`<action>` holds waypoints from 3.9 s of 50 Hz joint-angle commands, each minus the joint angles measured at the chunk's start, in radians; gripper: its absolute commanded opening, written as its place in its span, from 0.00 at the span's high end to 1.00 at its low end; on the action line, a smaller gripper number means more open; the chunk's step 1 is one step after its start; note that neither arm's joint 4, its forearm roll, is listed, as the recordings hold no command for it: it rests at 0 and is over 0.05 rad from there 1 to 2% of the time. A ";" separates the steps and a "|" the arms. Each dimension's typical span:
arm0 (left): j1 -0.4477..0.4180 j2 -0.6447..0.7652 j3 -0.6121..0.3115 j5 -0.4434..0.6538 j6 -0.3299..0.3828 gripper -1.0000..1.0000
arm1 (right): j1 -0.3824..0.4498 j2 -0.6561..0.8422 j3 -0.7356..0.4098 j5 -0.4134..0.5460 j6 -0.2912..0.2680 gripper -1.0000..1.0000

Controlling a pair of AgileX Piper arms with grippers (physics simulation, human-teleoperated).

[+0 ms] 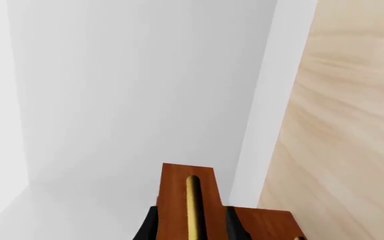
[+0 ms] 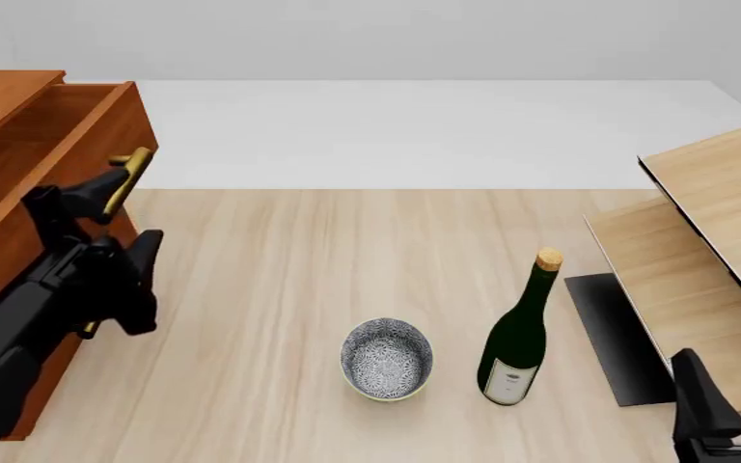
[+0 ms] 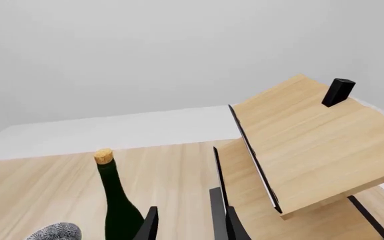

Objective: Close the bottom drawer of the cabinet and open the top drawer.

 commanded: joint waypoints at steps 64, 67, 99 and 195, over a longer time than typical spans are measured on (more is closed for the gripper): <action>-0.047 -0.069 -0.739 0.777 -0.603 0.00 | -0.008 -0.002 -0.006 -0.005 0.037 0.00; -0.017 -0.075 -0.706 0.777 -0.550 0.00 | -0.011 -0.002 -0.004 -0.005 0.029 0.00; 0.157 0.122 -0.974 1.304 -1.049 0.00 | -0.002 -0.002 0.002 -0.006 -0.003 0.00; 0.222 0.163 -0.726 1.165 -1.325 0.00 | 0.022 -0.002 0.007 -0.005 -0.075 0.00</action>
